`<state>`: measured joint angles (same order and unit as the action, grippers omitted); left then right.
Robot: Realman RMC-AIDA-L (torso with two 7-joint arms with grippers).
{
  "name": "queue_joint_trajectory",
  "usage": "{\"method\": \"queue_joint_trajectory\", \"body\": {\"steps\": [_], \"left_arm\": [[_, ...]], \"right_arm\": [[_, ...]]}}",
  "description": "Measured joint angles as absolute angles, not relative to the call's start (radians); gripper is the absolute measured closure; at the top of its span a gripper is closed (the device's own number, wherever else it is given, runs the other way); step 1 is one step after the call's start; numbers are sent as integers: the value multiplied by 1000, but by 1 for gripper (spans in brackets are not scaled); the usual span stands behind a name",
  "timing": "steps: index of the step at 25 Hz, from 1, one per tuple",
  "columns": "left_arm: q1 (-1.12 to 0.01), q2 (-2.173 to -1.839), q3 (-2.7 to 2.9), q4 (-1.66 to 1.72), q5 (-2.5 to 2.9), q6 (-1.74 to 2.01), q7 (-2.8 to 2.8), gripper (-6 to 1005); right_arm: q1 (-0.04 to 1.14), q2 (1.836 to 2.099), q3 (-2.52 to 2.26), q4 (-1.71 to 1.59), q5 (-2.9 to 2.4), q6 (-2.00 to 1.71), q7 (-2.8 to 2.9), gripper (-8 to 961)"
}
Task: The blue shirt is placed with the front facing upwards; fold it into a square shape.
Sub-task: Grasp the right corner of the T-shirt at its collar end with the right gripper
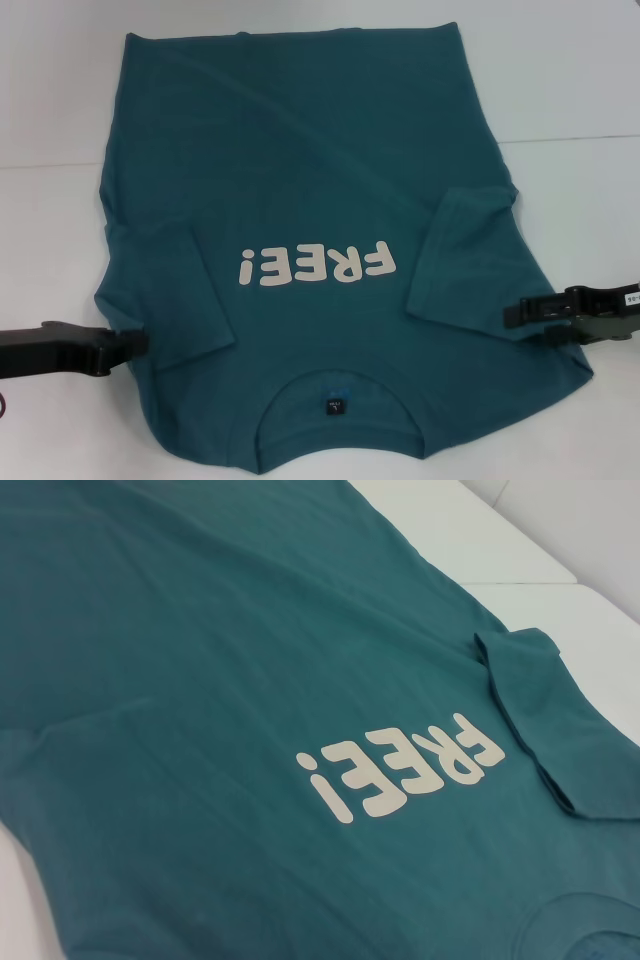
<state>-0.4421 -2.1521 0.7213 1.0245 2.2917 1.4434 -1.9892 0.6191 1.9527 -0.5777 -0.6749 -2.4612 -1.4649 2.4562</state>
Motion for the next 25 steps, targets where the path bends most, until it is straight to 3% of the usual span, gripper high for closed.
{"method": "queue_joint_trajectory", "body": {"steps": [12,25], "left_arm": [[-443,-2152,718,1024,2292,1443,-1989,948],[-448,-2151,718,1022,2292,1443,-1988,948]], "right_arm": [[526,1926,-553,-798,-2456,-1559,2457,10],[512,1938,-569,-788,-2472,-1537,2454,11]]}}
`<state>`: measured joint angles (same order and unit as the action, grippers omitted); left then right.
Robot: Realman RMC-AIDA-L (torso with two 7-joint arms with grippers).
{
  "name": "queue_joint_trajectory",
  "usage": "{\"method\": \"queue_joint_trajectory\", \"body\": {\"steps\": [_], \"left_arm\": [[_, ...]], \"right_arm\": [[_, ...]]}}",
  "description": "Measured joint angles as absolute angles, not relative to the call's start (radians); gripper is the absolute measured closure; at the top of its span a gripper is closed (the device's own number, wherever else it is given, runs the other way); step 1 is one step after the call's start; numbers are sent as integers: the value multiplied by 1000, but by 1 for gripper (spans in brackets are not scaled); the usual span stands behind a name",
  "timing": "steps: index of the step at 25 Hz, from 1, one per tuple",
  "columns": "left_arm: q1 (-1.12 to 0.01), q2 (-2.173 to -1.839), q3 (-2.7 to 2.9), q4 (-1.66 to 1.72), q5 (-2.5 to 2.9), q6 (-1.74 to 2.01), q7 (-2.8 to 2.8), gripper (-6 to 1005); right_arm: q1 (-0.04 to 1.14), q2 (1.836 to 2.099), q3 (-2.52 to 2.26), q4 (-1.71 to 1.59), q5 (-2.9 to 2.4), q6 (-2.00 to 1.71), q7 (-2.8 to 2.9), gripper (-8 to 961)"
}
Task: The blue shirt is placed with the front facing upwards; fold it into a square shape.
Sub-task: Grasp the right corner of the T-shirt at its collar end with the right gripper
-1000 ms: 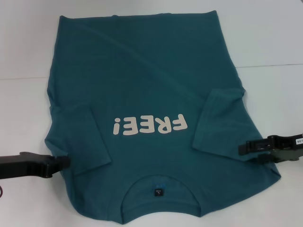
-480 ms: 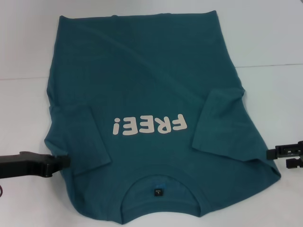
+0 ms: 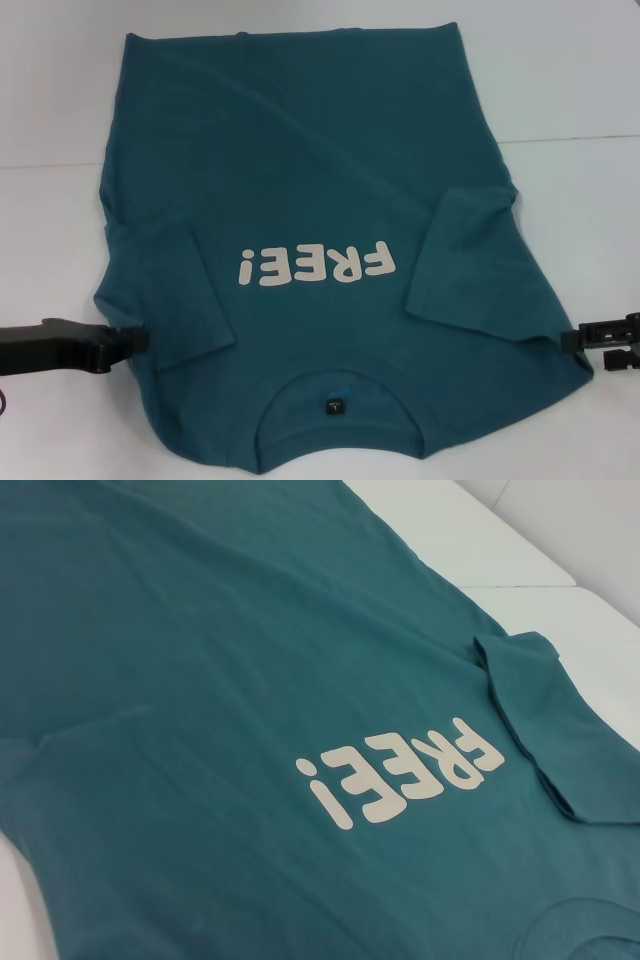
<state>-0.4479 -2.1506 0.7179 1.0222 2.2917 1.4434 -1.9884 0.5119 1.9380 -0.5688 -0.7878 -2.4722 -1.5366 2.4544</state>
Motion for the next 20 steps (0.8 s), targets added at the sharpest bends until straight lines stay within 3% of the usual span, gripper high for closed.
{"method": "queue_joint_trajectory", "body": {"steps": [20], "left_arm": [[-451,-2151,718,1023,2291,1443,-1988,949]], "right_arm": [[559,1950,-588,-701,-2493,-1457,2450,11]]}}
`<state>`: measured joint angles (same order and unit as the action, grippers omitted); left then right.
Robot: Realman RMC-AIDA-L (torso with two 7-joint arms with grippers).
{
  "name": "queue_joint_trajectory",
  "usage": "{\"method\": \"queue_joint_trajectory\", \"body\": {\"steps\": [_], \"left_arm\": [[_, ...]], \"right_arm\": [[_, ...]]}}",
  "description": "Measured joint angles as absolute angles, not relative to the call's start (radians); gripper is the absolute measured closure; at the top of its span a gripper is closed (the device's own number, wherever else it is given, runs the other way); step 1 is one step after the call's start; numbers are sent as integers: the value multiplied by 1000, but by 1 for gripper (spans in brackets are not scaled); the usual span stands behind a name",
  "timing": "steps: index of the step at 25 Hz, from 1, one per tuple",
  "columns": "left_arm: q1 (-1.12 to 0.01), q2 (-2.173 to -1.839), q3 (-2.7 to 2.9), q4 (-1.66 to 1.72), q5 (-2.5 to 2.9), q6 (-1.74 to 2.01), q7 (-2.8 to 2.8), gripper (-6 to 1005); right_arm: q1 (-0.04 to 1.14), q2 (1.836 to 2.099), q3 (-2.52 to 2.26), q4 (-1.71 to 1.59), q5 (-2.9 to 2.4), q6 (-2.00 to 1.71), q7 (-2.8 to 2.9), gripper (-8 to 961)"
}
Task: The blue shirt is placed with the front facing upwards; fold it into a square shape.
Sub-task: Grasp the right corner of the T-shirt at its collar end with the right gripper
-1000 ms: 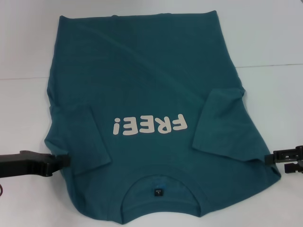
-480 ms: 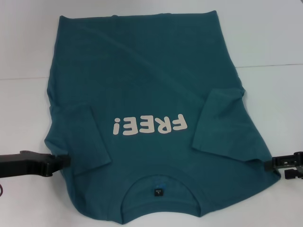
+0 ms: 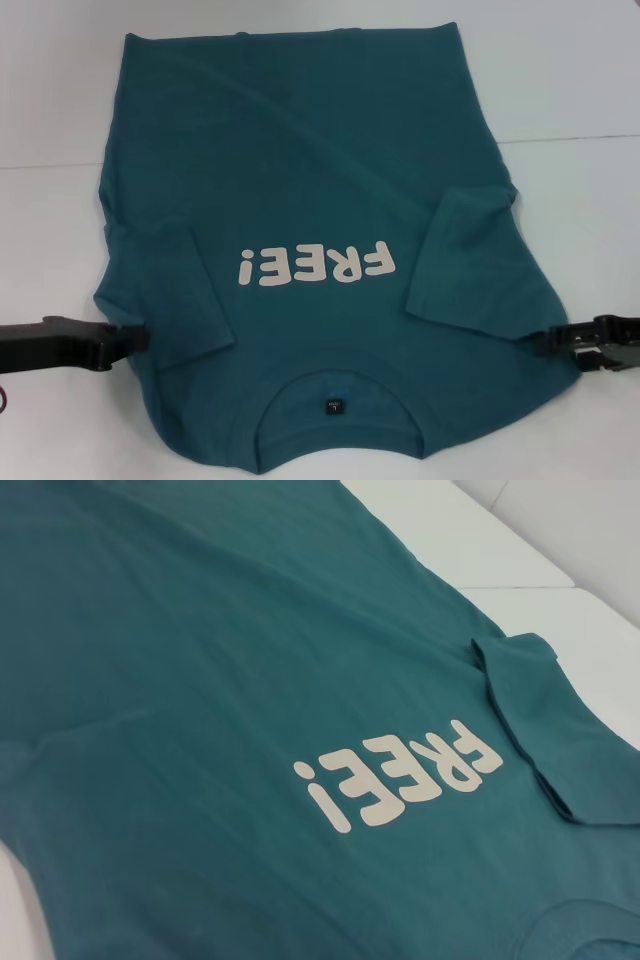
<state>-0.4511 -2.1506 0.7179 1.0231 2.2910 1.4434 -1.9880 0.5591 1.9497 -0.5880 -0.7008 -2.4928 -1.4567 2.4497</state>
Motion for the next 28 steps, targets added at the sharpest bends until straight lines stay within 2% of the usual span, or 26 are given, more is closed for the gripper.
{"method": "queue_joint_trajectory", "body": {"steps": [8,28], "left_arm": [[-454,-2151,718,1022,2290,1443,-1988,949],[-454,-2145,712,1022,2290,1442,-1985,949]], "right_arm": [[586,1966,-585,-695,-2486,-1443,2440,11],[676,1979,-590,-632,-2444,-1373,2424,11]]}}
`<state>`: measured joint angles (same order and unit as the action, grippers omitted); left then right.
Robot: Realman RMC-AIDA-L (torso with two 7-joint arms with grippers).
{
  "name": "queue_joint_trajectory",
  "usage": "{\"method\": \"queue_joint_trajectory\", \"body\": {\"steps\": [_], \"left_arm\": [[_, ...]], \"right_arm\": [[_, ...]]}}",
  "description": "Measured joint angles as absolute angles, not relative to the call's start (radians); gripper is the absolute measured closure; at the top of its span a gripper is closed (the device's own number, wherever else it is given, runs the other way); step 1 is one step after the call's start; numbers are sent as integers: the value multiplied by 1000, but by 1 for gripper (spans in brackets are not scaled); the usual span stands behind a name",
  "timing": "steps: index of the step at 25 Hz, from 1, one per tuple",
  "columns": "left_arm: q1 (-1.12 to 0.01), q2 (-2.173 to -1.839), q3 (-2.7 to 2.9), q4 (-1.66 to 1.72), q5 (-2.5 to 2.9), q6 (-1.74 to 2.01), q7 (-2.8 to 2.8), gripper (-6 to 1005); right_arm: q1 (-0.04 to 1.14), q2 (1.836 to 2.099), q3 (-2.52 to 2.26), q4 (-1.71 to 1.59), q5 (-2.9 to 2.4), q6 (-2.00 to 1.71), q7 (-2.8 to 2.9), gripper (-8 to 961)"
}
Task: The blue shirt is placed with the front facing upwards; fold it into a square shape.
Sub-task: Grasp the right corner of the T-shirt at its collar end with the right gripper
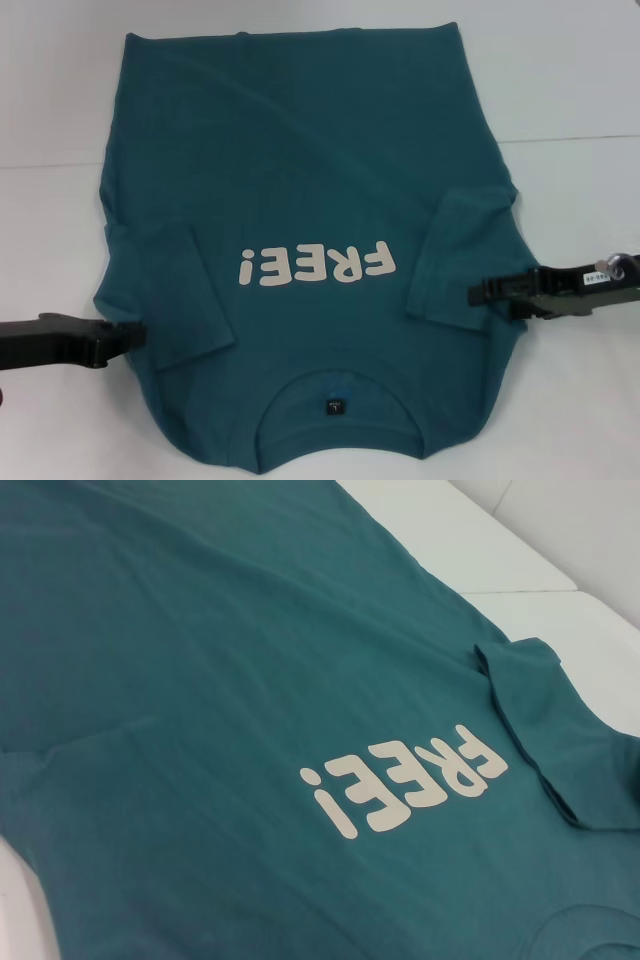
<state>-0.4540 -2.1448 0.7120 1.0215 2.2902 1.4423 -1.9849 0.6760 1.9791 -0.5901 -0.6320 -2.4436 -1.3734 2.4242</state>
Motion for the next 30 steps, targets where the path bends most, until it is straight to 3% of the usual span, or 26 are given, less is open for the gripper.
{"method": "queue_joint_trajectory", "body": {"steps": [21,27,30], "left_arm": [[-453,-2139,709,1010,2290,1434,-1976,949],[-454,-2140,709,1014,2290,1438,-1976,949],[-454,-2140,709,1013,2290,1438,-1976,949]], "right_arm": [[745,1978,-594,-573,-2393,-1294,2401,11],[711,1941,-596,-635,-2374,-1405,2453,11],[699,1906,-610,-666,-2389,-1465,2525,11]]}}
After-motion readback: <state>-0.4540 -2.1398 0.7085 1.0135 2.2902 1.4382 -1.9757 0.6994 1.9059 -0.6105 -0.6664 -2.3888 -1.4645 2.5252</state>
